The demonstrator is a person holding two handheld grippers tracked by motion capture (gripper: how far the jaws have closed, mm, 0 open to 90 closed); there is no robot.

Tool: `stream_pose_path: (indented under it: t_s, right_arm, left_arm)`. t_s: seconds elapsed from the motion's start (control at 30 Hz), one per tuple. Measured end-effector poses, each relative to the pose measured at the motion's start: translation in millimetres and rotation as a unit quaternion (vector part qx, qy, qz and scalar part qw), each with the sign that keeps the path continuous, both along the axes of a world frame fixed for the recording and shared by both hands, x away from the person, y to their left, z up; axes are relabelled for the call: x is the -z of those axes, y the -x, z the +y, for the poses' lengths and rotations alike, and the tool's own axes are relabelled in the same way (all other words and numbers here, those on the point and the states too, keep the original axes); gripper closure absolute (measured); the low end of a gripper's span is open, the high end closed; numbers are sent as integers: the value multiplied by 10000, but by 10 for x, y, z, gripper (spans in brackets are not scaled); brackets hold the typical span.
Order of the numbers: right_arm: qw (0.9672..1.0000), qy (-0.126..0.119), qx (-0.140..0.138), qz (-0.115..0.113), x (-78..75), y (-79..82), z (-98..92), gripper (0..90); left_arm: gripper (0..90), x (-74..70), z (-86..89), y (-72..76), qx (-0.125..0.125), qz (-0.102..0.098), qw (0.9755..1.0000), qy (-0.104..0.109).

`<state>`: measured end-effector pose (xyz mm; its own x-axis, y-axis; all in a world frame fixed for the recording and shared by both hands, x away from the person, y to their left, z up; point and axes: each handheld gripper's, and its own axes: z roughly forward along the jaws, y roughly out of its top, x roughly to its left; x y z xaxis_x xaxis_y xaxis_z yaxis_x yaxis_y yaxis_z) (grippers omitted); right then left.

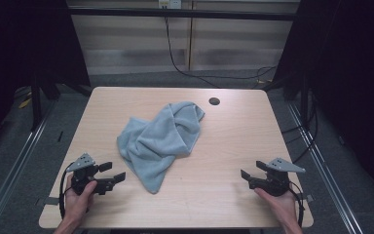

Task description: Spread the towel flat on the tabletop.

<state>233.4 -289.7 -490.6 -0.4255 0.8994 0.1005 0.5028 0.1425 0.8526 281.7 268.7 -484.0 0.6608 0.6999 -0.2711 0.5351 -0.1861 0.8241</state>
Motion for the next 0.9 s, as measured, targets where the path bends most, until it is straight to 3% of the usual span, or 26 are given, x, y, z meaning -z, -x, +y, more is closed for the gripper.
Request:
stream_pose_path:
  t_s: [0.23, 0.3, 0.47, 0.67, 0.7, 0.8, 0.83, 0.87, 0.9]
  right_arm:
    - [9997, -149, -203, 75, 0, -2, 15, 361]
    - [9992, -175, -323, 152, -5, -4, 41, 342]
    - [9981, -306, -518, 117, -64, 28, 133, 381]
    - [9969, -311, -680, 248, -107, -1, 271, 406]
    - [9961, -279, -764, 331, -119, -57, 341, 402]
    - [9950, -307, -872, 385, -131, -139, 416, 394]
    - [9935, -315, -1006, 429, -151, -251, 507, 390]
    - [9935, -315, -1006, 429, -151, -251, 507, 390]
    - [9923, -290, -1131, 411, -177, -374, 611, 388]
  left_arm:
    - [221, 11, -1, -16, -15, 47, 10000, 48]
    - [210, 15, -37, -13, 185, 31, 9997, 154]
    - [206, 2, -106, 17, 241, 58, 9996, 98]
    - [285, -48, -159, 39, 309, 84, 9995, 69]
    - [300, -87, -212, 9, 326, -28, 9995, -52]
    - [379, -133, -273, -55, 405, -100, 9990, -132]
    - [429, -154, -306, -95, 453, -143, 9987, -164]
    - [429, -178, -336, -148, 497, -167, 9984, -211]
    - [471, -211, -398, -273, 505, -176, 9984, -165]
